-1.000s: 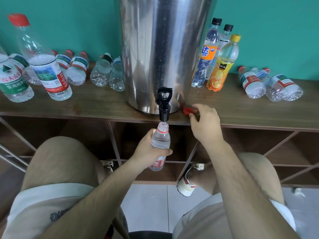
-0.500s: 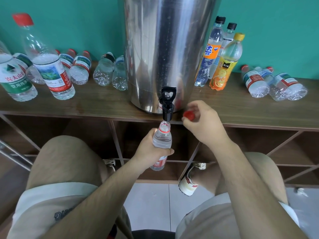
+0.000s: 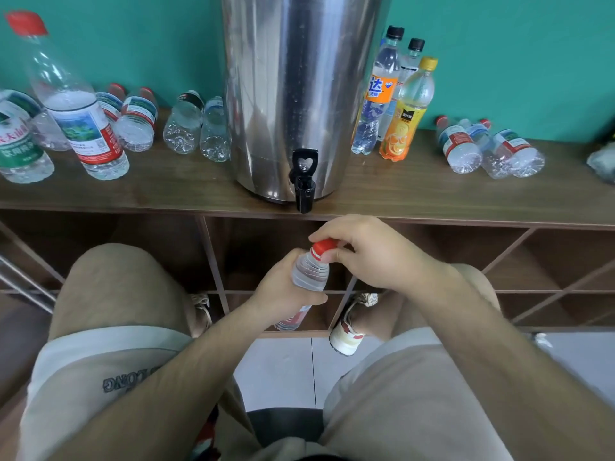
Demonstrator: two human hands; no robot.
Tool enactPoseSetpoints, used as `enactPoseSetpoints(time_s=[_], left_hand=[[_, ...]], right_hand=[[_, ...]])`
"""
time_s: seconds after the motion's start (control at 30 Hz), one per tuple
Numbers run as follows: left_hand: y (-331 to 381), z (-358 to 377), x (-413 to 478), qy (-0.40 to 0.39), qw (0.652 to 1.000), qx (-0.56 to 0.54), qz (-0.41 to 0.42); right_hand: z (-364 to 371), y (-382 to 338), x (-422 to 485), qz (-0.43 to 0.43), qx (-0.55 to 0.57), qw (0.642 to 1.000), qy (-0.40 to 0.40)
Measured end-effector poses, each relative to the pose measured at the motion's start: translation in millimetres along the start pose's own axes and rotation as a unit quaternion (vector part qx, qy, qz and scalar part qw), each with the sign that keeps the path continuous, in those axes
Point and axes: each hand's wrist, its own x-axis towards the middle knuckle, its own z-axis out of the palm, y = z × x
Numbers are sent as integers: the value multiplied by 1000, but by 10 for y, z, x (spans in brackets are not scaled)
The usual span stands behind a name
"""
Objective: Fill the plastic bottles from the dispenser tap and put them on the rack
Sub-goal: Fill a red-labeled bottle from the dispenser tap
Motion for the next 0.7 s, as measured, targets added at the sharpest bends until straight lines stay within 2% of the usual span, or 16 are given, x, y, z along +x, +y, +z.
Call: enactPoseSetpoints(time_s=[0.17,0.27,0.33,0.47,0.53,0.57,0.6,0.67,0.7], left_hand=[[66,6,-95,-29,999,12,21],[103,-2,-135,-47,999,1,23],[129,-11,-152,-71,997,-15,28],[186,-10,-188,-106,992,-21,62],[196,-6,-194,-118,990,-39,71],[200,7,-200,-119,989,-46,74],[201,27,-205,-108,990,-45,75],[209,59,-206,-52,996,-27,69],[215,53,-201,-26,997,-21,65]], right_hand=[[-135,-111,-38,-9,-71,995,-68],[-97,-123,-21,17,-175,980,-91],[-16,-139,-19,0,-269,960,-77],[-6,-57,-56,-229,-378,896,34],[-107,0,-38,-290,-373,879,70],[-123,-20,-17,-271,-364,888,75],[-86,-79,2,-203,-369,904,72],[70,-222,112,-1,-370,928,31],[138,-249,157,70,-351,934,11]])
